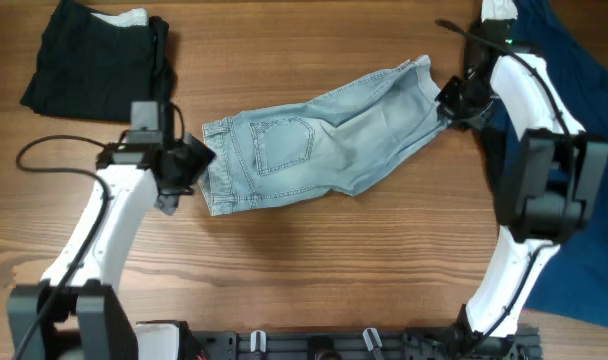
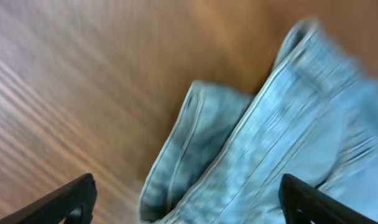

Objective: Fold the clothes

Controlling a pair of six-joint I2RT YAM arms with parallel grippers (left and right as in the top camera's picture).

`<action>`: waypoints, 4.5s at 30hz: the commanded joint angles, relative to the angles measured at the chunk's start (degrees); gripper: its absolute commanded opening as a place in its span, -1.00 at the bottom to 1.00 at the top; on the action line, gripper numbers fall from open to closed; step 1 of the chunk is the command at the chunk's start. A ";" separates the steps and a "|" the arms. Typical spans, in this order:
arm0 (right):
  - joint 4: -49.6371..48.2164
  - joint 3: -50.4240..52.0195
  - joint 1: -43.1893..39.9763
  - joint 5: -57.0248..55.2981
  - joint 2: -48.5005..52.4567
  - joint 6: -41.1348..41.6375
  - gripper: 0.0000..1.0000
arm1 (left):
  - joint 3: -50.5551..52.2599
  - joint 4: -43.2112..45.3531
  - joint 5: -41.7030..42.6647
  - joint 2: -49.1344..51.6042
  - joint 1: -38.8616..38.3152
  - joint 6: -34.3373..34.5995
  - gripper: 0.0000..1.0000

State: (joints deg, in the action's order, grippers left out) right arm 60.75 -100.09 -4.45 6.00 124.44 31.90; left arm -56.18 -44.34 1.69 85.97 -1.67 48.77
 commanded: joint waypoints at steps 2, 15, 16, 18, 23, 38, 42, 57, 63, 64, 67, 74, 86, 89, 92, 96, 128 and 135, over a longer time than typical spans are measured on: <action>2.08 -0.37 0.42 1.11 -9.94 -9.53 0.99 | -0.07 -3.78 3.39 2.64 -2.38 -1.97 0.79; 1.55 -0.35 0.42 1.75 -14.84 -15.39 0.99 | -0.07 10.40 2.45 18.60 -2.71 -18.58 0.33; 1.60 -0.35 0.42 1.81 -14.84 -15.39 0.99 | -0.07 10.84 2.80 19.21 -2.73 -18.56 0.25; 1.44 -0.35 0.42 3.10 -14.84 -15.41 0.99 | -0.07 11.23 2.75 19.91 -2.73 -18.56 -0.17; -0.04 -0.35 0.42 5.90 -14.84 -15.37 0.82 | -0.09 10.51 2.36 19.87 -2.56 -17.94 -0.92; -6.14 2.36 5.16 14.14 -5.90 -16.68 -0.91 | -34.49 -14.86 1.70 14.10 7.04 -42.69 -0.92; -7.30 2.36 8.92 18.32 0.22 -14.93 -0.91 | -37.83 -16.15 5.77 13.97 6.05 -48.39 -0.92; -9.60 2.36 9.64 23.67 11.10 -9.33 -0.91 | -37.90 -11.02 8.00 14.16 -16.76 -43.04 -0.92; -9.57 2.36 9.57 23.67 11.10 -9.40 -0.91 | -37.79 -3.30 9.22 17.11 -24.98 -30.97 -0.92; -9.57 2.36 9.57 23.71 11.10 -9.38 -0.91 | -37.79 -2.73 9.20 17.86 -25.88 -29.66 -0.92; -9.57 2.36 9.57 24.20 11.10 -9.38 -0.92 | -37.79 -2.03 9.20 20.68 -28.04 -25.75 -0.92; -11.02 2.27 8.46 28.70 10.93 -9.35 -0.91 | -37.79 5.42 9.46 27.45 -30.93 -15.08 -0.92; -9.20 -0.22 2.12 28.72 -3.37 -7.80 -0.92 | -37.81 16.31 18.45 27.06 -31.10 -14.01 -0.92; -6.12 -0.09 1.42 22.58 -3.52 -9.42 -0.92 | -37.81 14.49 18.43 23.61 -29.75 -17.09 -0.92; -4.55 0.09 1.44 16.59 -3.52 -10.38 -0.91 | -37.81 10.82 17.66 16.94 -26.67 -20.13 -0.92; -4.37 0.46 1.84 15.93 -3.48 -11.37 -0.91 | -37.81 3.41 16.26 6.29 -20.44 -25.03 -0.92; -11.50 2.51 10.60 16.61 9.75 -15.34 -0.91 | -37.81 -11.56 17.18 -0.76 -3.85 -31.63 -0.92; -11.39 2.51 10.71 17.25 10.38 -13.86 -0.91 | -37.81 -7.72 17.38 3.28 -9.64 -28.20 -0.92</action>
State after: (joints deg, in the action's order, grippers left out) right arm 49.47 -98.02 5.69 22.72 131.07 17.69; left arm -92.92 -55.05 17.50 86.46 -7.46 18.39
